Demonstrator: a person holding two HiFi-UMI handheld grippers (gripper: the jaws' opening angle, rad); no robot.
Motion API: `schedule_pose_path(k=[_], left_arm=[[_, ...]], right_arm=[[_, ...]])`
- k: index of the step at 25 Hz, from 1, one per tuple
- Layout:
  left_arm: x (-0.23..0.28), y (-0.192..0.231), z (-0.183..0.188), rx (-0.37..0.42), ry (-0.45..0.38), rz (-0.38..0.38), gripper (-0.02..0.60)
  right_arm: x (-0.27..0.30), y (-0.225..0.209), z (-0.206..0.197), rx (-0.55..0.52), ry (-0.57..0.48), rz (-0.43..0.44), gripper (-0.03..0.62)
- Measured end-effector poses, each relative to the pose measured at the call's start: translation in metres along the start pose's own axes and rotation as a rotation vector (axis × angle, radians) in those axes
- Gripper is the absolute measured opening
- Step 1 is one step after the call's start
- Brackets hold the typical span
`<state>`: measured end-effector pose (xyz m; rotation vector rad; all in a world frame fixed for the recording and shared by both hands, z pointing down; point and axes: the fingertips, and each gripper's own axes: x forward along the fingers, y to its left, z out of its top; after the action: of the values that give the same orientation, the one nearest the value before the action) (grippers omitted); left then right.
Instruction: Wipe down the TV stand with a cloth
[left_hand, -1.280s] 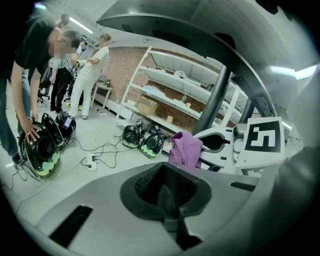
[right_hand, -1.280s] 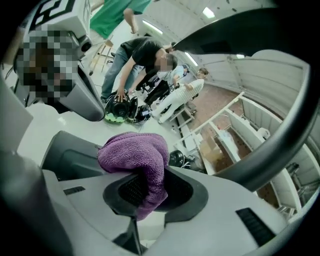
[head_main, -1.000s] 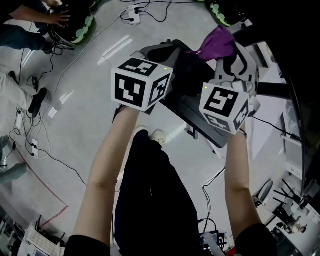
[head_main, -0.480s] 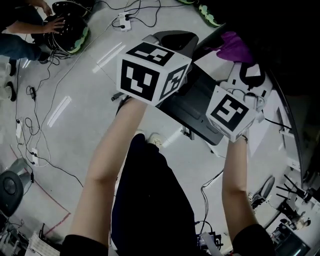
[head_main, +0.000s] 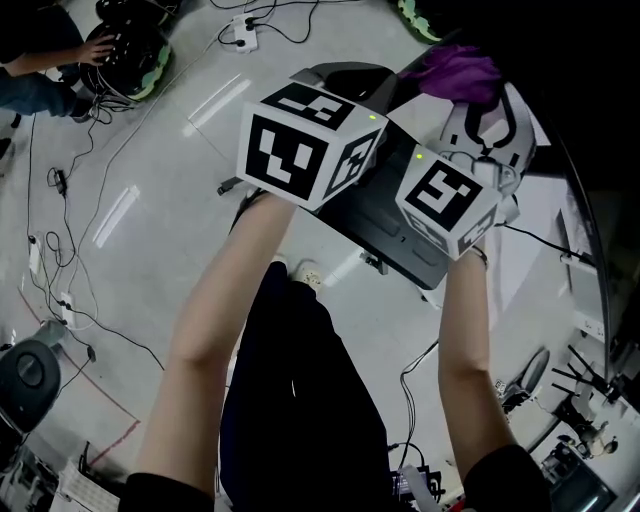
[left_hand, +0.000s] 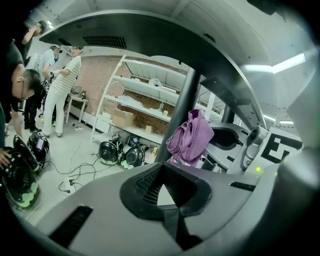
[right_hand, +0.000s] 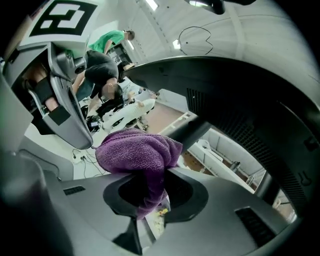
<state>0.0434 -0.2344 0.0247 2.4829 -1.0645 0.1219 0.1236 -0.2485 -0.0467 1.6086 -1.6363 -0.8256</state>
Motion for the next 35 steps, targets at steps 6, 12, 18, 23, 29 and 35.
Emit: schedule_pose_path(k=[6,12,18,23,29,35], left_arm=[[0.002,0.006,-0.021,-0.009,0.036,0.016,0.006],[-0.001,0.016,-0.045,-0.025,0.059,0.038,0.006],[-0.004,0.026,-0.061,-0.049,0.074,0.067,0.006],[-0.007,0.039,-0.078,-0.068,0.095,0.088,0.006],[-0.010,0.050,-0.092,-0.087,0.110,0.105,0.006],[-0.014,0.057,-0.101,-0.108,0.117,0.119,0.006]], right_arm=[[0.004,0.023,-0.019,0.004,0.025,0.057,0.100],[0.008,0.052,-0.041,0.030,0.054,0.136,0.100],[0.012,0.069,-0.055,0.041,0.055,0.216,0.100],[0.016,0.091,-0.067,0.115,0.032,0.327,0.100],[0.022,0.124,-0.094,0.230,0.072,0.481,0.100],[0.025,0.149,-0.116,0.342,0.135,0.617,0.100]])
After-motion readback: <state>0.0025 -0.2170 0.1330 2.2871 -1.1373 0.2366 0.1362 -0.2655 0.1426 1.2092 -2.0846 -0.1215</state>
